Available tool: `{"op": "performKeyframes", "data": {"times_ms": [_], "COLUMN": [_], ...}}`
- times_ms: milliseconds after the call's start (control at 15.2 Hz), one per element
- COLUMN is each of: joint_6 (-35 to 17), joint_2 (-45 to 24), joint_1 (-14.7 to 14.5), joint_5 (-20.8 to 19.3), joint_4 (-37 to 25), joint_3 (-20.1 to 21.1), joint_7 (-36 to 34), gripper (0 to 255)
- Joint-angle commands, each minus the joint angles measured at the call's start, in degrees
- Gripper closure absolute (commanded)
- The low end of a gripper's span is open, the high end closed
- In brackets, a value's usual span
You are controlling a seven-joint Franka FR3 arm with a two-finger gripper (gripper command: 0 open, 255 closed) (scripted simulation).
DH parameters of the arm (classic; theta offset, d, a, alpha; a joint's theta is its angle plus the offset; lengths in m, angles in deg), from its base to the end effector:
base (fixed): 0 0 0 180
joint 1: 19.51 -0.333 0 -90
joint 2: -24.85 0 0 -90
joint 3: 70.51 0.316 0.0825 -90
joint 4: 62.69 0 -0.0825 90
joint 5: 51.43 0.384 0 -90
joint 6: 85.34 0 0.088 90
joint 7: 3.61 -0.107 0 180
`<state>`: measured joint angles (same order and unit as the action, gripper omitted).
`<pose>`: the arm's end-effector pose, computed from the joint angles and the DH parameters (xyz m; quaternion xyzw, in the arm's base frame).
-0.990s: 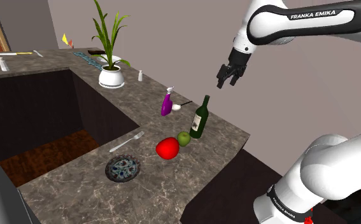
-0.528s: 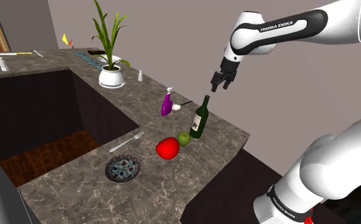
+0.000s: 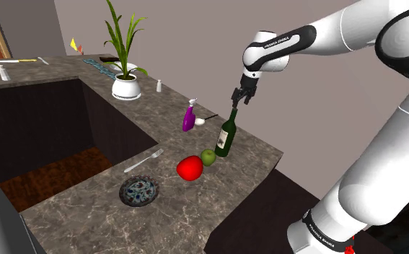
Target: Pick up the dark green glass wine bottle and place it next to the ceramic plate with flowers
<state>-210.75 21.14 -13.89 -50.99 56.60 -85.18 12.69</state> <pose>0.5277 -0.1933 0.4010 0.9991 -0.0365 0.0194 0.0117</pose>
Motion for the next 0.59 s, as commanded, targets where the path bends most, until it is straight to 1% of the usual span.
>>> {"op": "performKeyframes", "data": {"times_ms": [0, 132, 528], "joint_6": [-1.14, -1.56, -5.57], "joint_2": [-4.39, -7.89, -10.48], "joint_1": [0.79, 1.5, 1.81], "joint_5": [1.3, 2.35, 3.3], "joint_4": [-2.78, -5.47, -3.95], "joint_3": [-0.45, -0.53, -0.24], "joint_7": [2.36, 3.98, 4.61], "gripper": [0, 0, 0]}}
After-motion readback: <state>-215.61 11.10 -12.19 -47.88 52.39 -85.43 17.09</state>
